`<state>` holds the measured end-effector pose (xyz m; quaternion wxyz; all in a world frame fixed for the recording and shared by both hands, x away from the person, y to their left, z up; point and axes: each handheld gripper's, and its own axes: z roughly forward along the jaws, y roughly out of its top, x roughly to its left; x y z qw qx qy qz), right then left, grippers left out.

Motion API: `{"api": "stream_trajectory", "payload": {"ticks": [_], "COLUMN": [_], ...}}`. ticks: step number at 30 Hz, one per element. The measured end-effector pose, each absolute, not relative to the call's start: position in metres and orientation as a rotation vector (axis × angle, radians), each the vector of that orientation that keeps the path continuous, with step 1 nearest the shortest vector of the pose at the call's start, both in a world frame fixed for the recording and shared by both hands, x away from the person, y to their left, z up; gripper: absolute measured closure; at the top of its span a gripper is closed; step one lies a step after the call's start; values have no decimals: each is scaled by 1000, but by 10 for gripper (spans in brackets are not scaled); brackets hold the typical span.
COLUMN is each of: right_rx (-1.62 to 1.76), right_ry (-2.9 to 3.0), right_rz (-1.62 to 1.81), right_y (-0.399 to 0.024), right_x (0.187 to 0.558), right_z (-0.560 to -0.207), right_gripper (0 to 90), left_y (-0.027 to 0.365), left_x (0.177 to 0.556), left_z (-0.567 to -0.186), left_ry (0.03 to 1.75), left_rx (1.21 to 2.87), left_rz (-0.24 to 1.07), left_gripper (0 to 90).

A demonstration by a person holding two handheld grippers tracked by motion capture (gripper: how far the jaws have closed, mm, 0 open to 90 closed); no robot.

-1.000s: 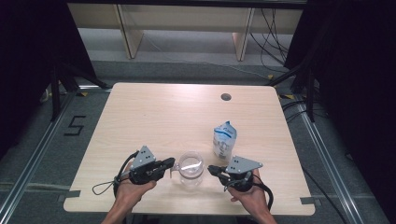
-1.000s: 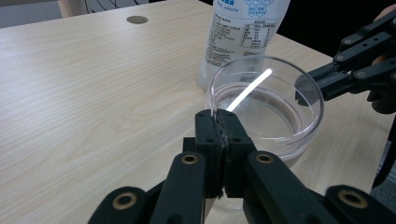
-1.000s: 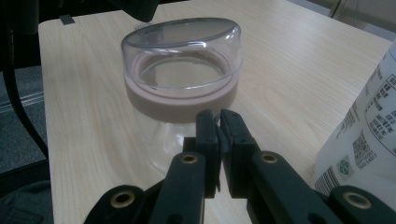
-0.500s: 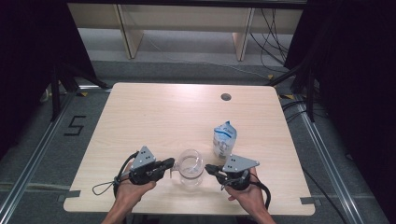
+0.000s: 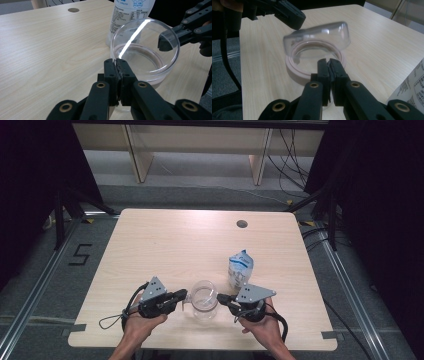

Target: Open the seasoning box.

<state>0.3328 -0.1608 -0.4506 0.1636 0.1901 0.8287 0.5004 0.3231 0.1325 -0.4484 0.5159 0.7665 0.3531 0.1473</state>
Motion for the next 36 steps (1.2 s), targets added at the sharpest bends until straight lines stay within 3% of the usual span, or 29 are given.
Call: {"api": "stream_trajectory", "payload": {"ticks": [5,10,14,15,21,25,36], "right_rx": [570,559,534,542,522,517,527], "right_ry": [2368,2346,2352,2339,2345,2343,2330], "right_rz": [1452,1467,1462,1474,1476,1478,1480], "right_y": [-159,-155,-154,-151,-145,-142,-140], "right_x": [333,334,334,333,333,332,331], "right_z": [-449,-446,-441,-440,-435,-434,-432], "right_gripper": [877,877,877,877,876,872,871], "left_y": [140,147,149,151,156,154,156], "left_x": [322,316,308,305,298,292,285], "left_z": [-442,-446,-460,-465,-476,-481,-492], "left_ry": [841,850,876,895,938,967,976], "left_rx": [1813,1835,1860,1866,1874,1897,1915], "left_rz": [366,363,340,332,350,338,358], "left_gripper": [768,544,450,378,285,163,150]}}
